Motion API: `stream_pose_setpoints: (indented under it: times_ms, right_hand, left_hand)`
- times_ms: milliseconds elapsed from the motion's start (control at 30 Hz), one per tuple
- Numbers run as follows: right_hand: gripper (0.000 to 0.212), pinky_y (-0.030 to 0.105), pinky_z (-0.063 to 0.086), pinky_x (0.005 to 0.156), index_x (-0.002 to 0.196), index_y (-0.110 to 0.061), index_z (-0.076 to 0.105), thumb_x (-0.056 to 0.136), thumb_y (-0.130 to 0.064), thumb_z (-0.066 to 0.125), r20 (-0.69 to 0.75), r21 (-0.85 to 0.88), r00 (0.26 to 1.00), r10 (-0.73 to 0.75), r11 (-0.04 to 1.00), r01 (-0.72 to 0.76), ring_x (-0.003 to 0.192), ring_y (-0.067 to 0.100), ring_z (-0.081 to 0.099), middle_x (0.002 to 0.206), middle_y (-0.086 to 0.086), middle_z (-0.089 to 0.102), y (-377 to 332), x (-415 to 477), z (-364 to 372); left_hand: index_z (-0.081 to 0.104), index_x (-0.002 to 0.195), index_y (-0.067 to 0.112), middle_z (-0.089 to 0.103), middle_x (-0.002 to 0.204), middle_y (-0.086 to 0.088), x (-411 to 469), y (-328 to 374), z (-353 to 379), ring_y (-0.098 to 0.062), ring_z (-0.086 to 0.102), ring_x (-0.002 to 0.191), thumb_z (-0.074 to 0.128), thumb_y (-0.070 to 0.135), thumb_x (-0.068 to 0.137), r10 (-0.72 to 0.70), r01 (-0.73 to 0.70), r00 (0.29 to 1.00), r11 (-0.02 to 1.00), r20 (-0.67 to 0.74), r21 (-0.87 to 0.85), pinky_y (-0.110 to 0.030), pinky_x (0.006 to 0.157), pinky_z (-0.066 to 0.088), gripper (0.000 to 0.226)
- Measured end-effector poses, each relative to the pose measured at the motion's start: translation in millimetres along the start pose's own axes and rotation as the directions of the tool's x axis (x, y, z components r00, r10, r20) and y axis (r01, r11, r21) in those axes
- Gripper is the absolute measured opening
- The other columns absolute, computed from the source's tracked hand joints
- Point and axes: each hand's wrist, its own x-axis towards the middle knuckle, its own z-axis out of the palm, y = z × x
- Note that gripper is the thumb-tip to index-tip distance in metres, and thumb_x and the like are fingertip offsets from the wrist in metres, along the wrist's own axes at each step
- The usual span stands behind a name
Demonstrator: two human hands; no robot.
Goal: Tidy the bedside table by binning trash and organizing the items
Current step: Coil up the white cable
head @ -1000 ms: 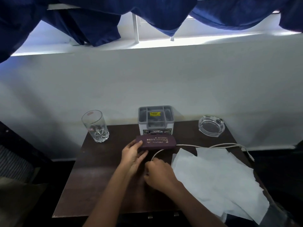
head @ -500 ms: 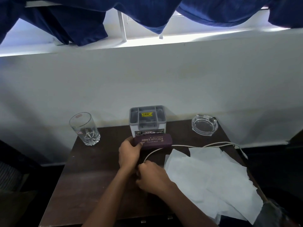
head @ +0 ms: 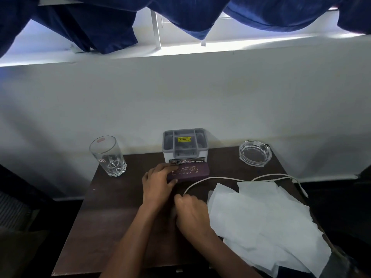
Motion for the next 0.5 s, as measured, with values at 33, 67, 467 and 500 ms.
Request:
stream_pose_setpoints:
  times_ms: [33,67,467,500]
  right_hand:
    - [0.022,0.04,0.043,0.079,0.108,-0.007,0.051,0.089,-0.002,0.041,-0.004,0.016,1.0,0.009,1.0,-0.009,0.104,0.034,0.056,0.113,0.016,0.059,1.1,1.3,0.1]
    - [0.022,0.039,0.044,0.078,0.108,-0.008,0.05,0.089,-0.004,0.042,-0.01,0.041,1.0,0.017,0.999,-0.017,0.104,0.034,0.056,0.113,0.015,0.06,2.0,2.6,-0.8]
    - [0.012,0.02,0.027,0.049,0.074,-0.016,0.044,0.078,-0.007,0.052,-0.36,0.423,0.909,0.21,0.905,-0.042,0.072,0.017,0.046,0.079,-0.003,0.052,4.5,15.7,-48.3]
    - [0.014,0.019,0.027,0.048,0.072,-0.016,0.044,0.077,-0.006,0.053,-0.41,0.434,0.888,0.209,0.901,-0.012,0.07,0.017,0.047,0.076,-0.002,0.052,5.1,16.2,-48.4]
  left_hand:
    - [0.06,0.12,0.035,0.055,0.131,0.01,-0.1,-1.6,-0.7,-0.02,0.048,0.122,0.068,0.024,0.079,0.001,-0.001,1.0,1.0,-0.001,-0.004,-0.04,0.104,0.034,0.044]
    - [0.061,0.12,0.035,0.055,0.13,0.01,-0.5,-3.0,-1.0,-0.02,0.048,0.122,0.068,0.023,0.079,0.005,-0.005,1.0,1.0,-0.002,-0.006,-0.039,0.103,0.034,0.044]
    - [0.063,0.12,0.031,0.056,0.129,0.006,-0.1,-7.7,-0.7,-0.024,0.048,0.12,0.065,0.022,0.081,0.009,-0.009,1.0,0.999,-0.003,-0.038,-0.04,0.095,0.041,0.04]
    - [0.063,0.119,0.03,0.057,0.129,0.006,-0.1,-8.0,-0.5,-0.024,0.049,0.12,0.065,0.022,0.081,0.008,-0.009,1.0,0.999,-0.008,-0.049,-0.041,0.095,0.042,0.039]
